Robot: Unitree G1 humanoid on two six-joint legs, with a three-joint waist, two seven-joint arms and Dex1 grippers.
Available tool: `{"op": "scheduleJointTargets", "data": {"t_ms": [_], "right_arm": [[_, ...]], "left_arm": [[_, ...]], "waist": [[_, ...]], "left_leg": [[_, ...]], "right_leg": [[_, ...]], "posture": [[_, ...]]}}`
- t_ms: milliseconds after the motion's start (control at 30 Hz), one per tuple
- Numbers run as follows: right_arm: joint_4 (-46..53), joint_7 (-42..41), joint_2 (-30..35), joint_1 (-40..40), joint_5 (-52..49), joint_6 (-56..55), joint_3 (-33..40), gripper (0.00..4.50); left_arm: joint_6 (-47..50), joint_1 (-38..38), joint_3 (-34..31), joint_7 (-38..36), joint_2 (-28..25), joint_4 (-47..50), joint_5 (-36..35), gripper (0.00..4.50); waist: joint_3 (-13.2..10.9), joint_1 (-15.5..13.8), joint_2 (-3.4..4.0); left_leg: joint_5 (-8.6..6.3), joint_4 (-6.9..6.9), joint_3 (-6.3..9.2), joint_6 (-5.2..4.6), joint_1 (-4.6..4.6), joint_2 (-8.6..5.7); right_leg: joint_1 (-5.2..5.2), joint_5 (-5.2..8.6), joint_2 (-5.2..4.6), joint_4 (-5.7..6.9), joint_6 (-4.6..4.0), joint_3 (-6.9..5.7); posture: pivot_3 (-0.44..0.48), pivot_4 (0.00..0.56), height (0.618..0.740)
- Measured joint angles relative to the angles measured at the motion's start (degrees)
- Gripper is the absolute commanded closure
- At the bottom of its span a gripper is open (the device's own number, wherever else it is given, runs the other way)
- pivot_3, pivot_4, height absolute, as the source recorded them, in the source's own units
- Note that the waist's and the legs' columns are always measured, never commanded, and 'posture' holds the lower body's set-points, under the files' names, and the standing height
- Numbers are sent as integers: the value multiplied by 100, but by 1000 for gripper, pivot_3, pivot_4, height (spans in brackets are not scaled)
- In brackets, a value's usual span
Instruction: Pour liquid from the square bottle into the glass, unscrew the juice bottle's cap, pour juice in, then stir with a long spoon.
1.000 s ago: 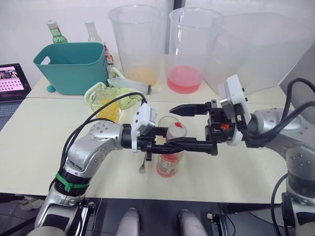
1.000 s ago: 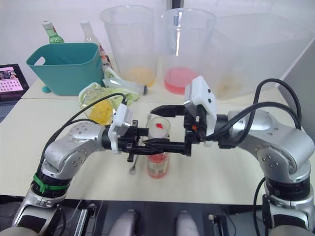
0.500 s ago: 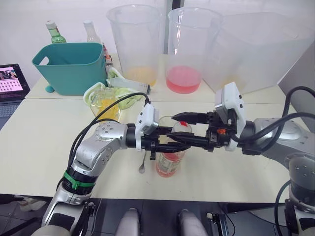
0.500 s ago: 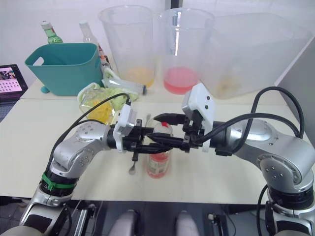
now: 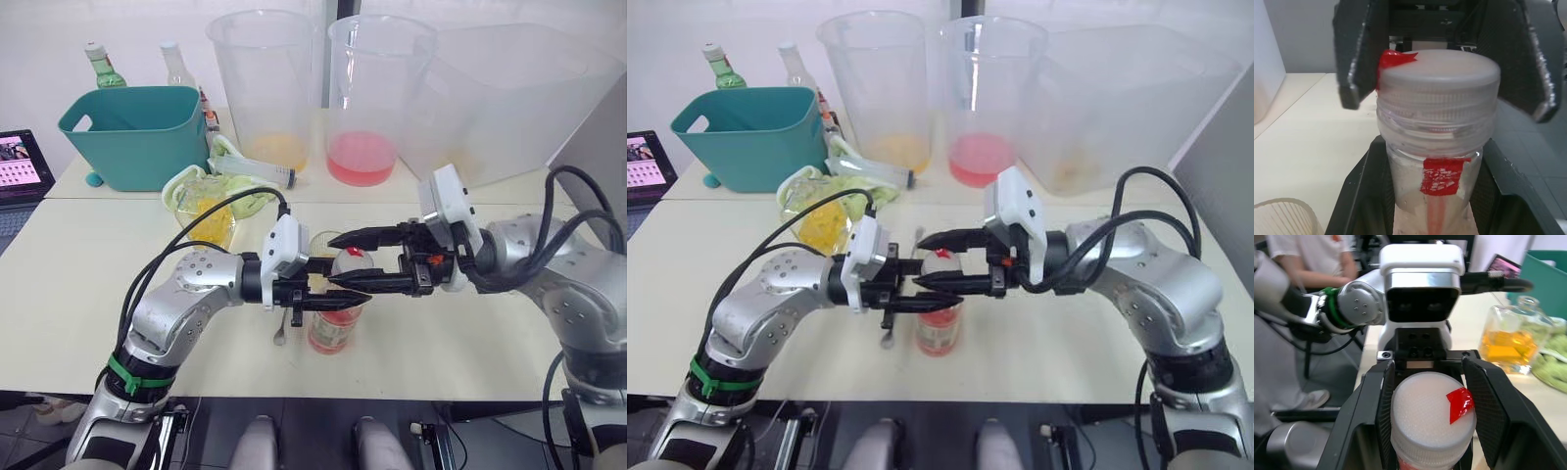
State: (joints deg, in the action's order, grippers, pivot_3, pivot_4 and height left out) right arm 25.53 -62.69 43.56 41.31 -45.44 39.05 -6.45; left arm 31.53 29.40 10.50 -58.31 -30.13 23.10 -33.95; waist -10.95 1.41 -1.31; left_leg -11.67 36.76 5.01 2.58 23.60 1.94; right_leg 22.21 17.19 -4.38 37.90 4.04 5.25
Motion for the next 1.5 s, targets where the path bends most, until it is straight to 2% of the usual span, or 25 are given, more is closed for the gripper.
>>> {"op": "scheduleJointTargets", "data": {"t_ms": [267,333,533,600,767,800,967,1133,1367,1500], "right_arm": [[-1611,-2323,-351,1415,934,-1015,-931,2807],[-1885,-2597,-391,1621,984,-1225,-1110,2807],[-2215,-2650,-113,1996,702,-1641,-1661,2807],[-2256,-2652,-110,2007,631,-1633,-1678,1793],[-2058,-2682,-103,1873,454,-1221,-1406,112],[-1992,-2675,-102,1849,408,-1151,-1330,46],[-1192,-1665,180,1257,65,-325,-338,46],[-194,-344,537,151,-292,525,596,46],[731,1363,396,-595,-1229,1338,1414,46],[1358,2395,76,-1006,-1681,1565,1457,46]], "left_arm": [[85,-124,-80,76,-157,219,-16,2966],[95,-138,-85,81,-167,240,-19,2966],[101,-138,-80,94,-171,257,-25,2966],[100,-132,-79,92,-171,274,-27,2966],[116,-130,-120,81,-177,204,-94,2966],[116,-130,-121,76,-179,202,-96,2966],[65,-124,-99,7,-166,118,-96,2966],[-96,-161,-59,-102,-150,26,-85,2966],[-283,-168,-29,-250,-81,-144,-69,2966],[-246,0,42,-311,-52,-272,-67,2966]], "waist": [[0,69,0],[0,77,0],[0,87,0],[0,94,0],[0,84,0],[0,84,0],[0,55,0],[0,27,0],[0,13,0],[1,-23,-1]], "left_leg": [[0,-1,0,0,-4,1],[0,-2,2,0,-3,-2],[0,-3,3,0,-4,-1],[0,-3,3,0,-3,-1],[0,-3,5,0,0,-2],[0,-2,5,0,0,-2],[0,-2,7,0,2,-3],[-1,-2,6,0,2,-2],[0,-1,4,0,2,-3],[0,-1,4,0,3,-3]], "right_leg": [[1,0,0,9,-1,-1],[1,0,-3,10,-1,-2],[1,-1,-3,10,-1,-3],[1,-1,-3,10,-1,-3],[3,-1,-3,11,-1,-4],[3,-1,-4,11,-1,-4],[2,-1,-4,10,-1,-5],[2,-1,-3,8,-1,-4],[-2,-1,-3,6,-1,-1],[0,0,-2,7,-1,-1]], "posture": [[0,150,733],[0,150,733],[0,150,733],[0,150,733],[0,150,733],[0,150,733],[0,150,733],[0,150,733],[0,150,733],[0,150,733]]}}
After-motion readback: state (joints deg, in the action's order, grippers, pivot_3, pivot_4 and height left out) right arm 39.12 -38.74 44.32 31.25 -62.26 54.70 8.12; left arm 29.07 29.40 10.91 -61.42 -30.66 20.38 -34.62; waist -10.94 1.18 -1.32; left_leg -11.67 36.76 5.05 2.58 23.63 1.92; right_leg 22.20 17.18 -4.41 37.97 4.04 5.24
